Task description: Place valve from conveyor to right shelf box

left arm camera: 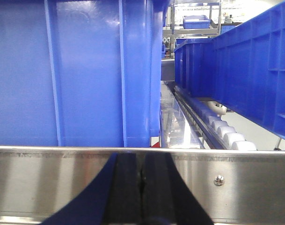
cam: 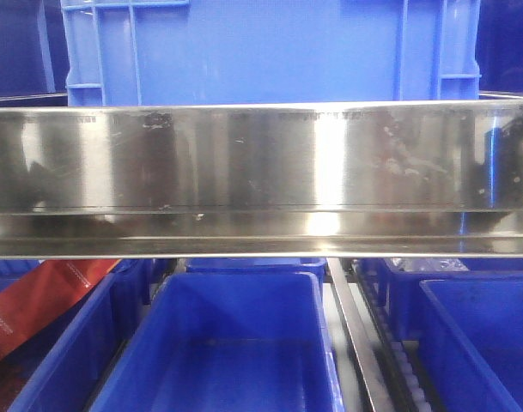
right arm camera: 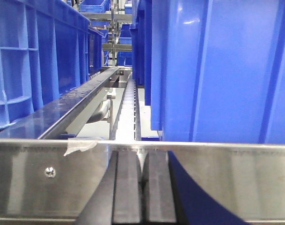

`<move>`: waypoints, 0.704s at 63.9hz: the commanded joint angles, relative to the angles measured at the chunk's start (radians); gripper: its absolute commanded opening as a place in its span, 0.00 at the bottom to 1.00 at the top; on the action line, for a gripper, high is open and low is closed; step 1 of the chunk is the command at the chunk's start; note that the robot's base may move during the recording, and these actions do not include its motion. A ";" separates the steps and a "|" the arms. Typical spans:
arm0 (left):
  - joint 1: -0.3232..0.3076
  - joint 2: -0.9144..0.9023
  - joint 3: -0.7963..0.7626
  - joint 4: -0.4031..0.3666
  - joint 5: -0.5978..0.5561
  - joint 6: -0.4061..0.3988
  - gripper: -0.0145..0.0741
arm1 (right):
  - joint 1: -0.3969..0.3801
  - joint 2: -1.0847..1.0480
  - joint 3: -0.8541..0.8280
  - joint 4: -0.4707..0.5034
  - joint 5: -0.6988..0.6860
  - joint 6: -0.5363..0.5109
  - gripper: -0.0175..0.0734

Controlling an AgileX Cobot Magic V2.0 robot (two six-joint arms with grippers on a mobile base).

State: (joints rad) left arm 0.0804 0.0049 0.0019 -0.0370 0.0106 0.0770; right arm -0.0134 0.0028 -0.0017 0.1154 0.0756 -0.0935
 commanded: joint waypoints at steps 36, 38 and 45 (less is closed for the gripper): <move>0.003 -0.005 -0.002 -0.007 -0.022 -0.006 0.04 | 0.004 -0.003 0.002 -0.012 -0.027 -0.003 0.01; 0.003 -0.005 -0.002 -0.007 -0.022 -0.006 0.04 | 0.004 -0.003 0.002 -0.012 -0.027 -0.003 0.01; 0.003 -0.005 -0.002 -0.007 -0.022 -0.006 0.04 | 0.004 -0.003 0.002 -0.012 -0.027 -0.003 0.01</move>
State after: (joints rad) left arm 0.0804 0.0049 0.0019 -0.0370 0.0106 0.0770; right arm -0.0134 0.0028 -0.0017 0.1116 0.0756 -0.0935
